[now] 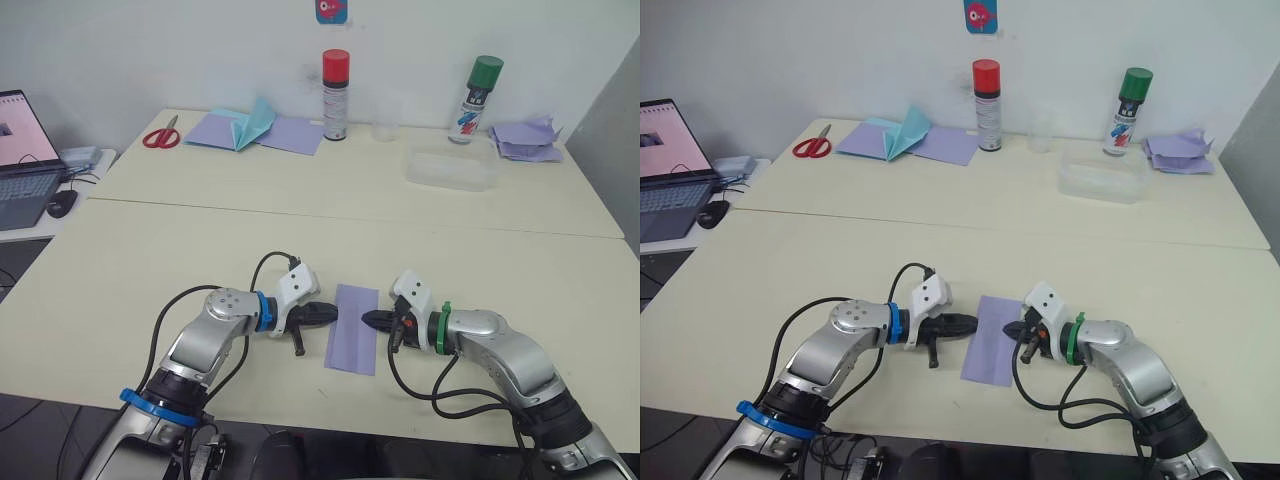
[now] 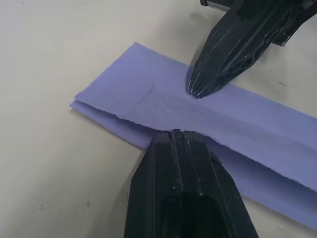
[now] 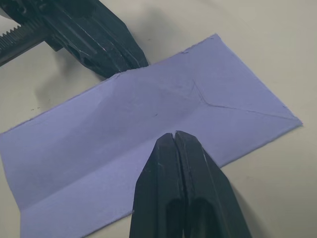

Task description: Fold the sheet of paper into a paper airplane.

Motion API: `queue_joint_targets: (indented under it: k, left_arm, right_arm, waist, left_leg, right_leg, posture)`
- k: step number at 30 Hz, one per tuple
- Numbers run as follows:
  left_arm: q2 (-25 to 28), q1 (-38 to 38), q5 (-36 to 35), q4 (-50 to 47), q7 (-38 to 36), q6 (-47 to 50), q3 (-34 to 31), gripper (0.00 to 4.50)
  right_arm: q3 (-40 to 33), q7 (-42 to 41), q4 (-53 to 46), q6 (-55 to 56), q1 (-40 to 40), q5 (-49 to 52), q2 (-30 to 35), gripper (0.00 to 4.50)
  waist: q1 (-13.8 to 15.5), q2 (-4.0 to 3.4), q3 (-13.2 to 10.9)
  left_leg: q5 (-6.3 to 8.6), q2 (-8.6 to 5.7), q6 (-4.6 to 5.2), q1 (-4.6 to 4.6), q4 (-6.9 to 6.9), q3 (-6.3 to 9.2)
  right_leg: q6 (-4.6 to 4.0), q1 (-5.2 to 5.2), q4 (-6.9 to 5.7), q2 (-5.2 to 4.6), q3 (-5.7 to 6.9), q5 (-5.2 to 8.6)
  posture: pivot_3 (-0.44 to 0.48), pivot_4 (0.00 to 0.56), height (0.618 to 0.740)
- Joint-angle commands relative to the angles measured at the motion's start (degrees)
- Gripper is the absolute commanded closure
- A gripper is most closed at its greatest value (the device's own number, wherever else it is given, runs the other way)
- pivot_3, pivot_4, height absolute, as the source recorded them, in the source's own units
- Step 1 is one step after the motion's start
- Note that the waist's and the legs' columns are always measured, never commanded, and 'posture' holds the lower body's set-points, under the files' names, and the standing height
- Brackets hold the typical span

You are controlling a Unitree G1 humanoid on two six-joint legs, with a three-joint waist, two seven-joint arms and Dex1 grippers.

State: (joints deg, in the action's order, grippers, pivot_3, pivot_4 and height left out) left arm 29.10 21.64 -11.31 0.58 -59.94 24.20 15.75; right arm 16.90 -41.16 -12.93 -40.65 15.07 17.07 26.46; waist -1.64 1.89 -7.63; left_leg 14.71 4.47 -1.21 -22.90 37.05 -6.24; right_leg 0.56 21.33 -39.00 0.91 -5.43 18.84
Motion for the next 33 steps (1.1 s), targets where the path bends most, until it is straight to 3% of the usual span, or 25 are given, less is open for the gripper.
queue_joint_targets:
  k: [1,13,16,19,21,24,31,33]
  left_arm:
    - [0.12,1.16,-0.21,-0.40,-1.17,-1.07,0.30,4.50]
    - [-4.19,2.78,-0.57,0.58,-0.35,-1.41,1.26,4.50]
    - [-4.54,2.92,-0.34,0.73,-0.44,-1.53,1.47,4.50]
    - [-4.52,2.92,-0.02,1.08,-0.51,-1.85,1.65,4.50]
    - [-4.33,2.87,0.28,1.26,-0.59,-2.08,1.86,4.50]
    - [-4.16,2.78,0.46,1.31,-0.66,-2.33,2.09,4.50]
    - [-4.29,2.72,0.66,1.20,-0.70,-2.38,2.36,4.50]
    - [-4.28,2.66,0.66,1.08,-0.71,-2.35,2.33,4.50]
  right_arm:
    - [-0.70,1.33,1.34,-1.99,-1.24,-0.91,0.70,4.48]
    - [-5.01,0.71,-3.24,-6.10,-0.80,3.62,0.50,4.48]
    - [-6.78,1.56,-4.52,-9.36,-0.23,5.55,-0.37,3.89]
    - [-10.06,3.32,-5.90,-14.68,0.80,9.33,-2.36,2.98]
    - [-12.66,4.65,-6.94,-18.35,1.74,11.88,-3.45,2.98]
    - [-16.53,6.72,-8.63,-24.59,3.35,15.97,-4.83,2.47]
    - [-25.03,14.44,-10.07,-38.75,7.51,22.52,-11.37,0.01]
    - [-25.67,16.43,-10.33,-41.31,8.25,22.94,-13.27,0.01]
  waist:
    - [0.00,0.00,0.00]
    - [0.00,0.01,-0.08]
    - [-0.04,0.02,-0.11]
    - [-0.06,0.04,-0.16]
    - [-0.08,0.04,-0.33]
    - [-0.09,0.04,-0.46]
    - [-0.18,0.03,-0.47]
    - [-0.18,0.03,-0.47]
  left_leg:
    - [0.00,0.00,0.00,0.00,0.00,0.00]
    - [0.00,-0.01,0.00,-0.03,0.00,-0.01]
    - [-0.07,0.00,-0.13,-0.04,-0.01,-0.01]
    - [-0.08,0.01,-0.14,-0.05,-0.01,-0.01]
    - [-0.08,0.02,-0.14,-0.05,-0.01,-0.01]
    - [-0.08,0.01,-0.14,-0.08,-0.01,-0.03]
    - [-0.09,0.03,-0.17,-0.11,-0.05,-0.03]
    - [-0.09,0.02,-0.18,-0.12,-0.05,-0.04]
  right_leg:
    - [0.00,0.00,0.00,0.00,0.00,0.00]
    - [0.00,0.01,0.01,0.00,-0.01,0.00]
    - [0.00,0.05,0.01,0.01,-0.02,0.00]
    - [0.00,0.06,0.01,0.01,-0.03,0.00]
    - [0.00,0.06,0.01,0.01,-0.04,0.00]
    - [-0.01,0.09,0.00,0.01,-0.04,0.00]
    - [-0.01,0.14,0.00,0.01,-0.04,-0.01]
    - [-0.01,0.16,0.00,0.01,-0.04,0.00]
  posture:
    - [0.000,0.150,0.740]
    - [0.000,0.150,0.740]
    - [0.000,0.150,0.740]
    - [0.000,0.150,0.740]
    - [0.000,0.150,0.740]
    - [0.000,0.150,0.740]
    - [0.000,0.150,0.740]
    - [0.000,0.150,0.740]
